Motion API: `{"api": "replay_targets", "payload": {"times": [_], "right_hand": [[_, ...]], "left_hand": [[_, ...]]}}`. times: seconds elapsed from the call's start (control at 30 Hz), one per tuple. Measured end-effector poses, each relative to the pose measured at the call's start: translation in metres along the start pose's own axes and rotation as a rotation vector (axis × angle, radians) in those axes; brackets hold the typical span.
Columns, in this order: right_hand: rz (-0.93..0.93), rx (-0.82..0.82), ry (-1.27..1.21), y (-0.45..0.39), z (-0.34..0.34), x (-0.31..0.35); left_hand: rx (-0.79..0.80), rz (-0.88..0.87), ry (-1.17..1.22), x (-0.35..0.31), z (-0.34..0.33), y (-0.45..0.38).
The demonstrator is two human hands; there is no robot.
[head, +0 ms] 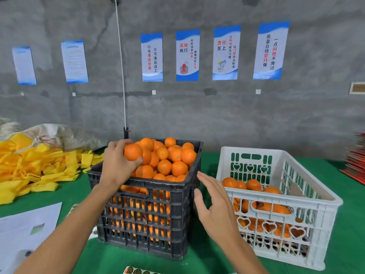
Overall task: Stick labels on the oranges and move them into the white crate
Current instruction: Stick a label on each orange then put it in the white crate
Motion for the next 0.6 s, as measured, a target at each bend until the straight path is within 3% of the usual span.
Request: {"api": "replay_targets", "payload": {"times": [0.13, 0.23, 0.37, 0.47, 0.53, 0.6], "right_hand": [[0.020, 0.028, -0.065, -0.006, -0.003, 0.022], [-0.009, 0.014, -0.138, 0.005, -0.002, 0.028], [-0.124, -0.025, -0.170, 0.049, 0.014, 0.006], [-0.241, 0.036, -0.179, 0.091, 0.023, -0.022], [-0.288, 0.103, -0.164, 0.114, 0.026, -0.040], [-0.304, 0.188, -0.146, 0.136, 0.025, -0.054]], "left_hand": [[-0.039, -0.349, 0.333, -0.056, -0.005, 0.075], [0.037, -0.460, 0.423, -0.083, -0.032, 0.131], [0.118, -0.503, 0.410, -0.085, -0.063, 0.182], [0.286, -0.506, 0.378, -0.073, -0.088, 0.206], [0.427, -0.421, 0.399, -0.061, -0.108, 0.223], [0.583, -0.219, 0.491, -0.042, -0.130, 0.245]]}}
Point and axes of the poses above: each hand's wrist, its own y-axis away from the middle knuckle, its own z-axis out of the back of the hand, x = y × z, the point moved 5 cm from there along -y, towards the middle knuckle, and after that the axes turned 9 degrees about z, right-handed, at the moved point
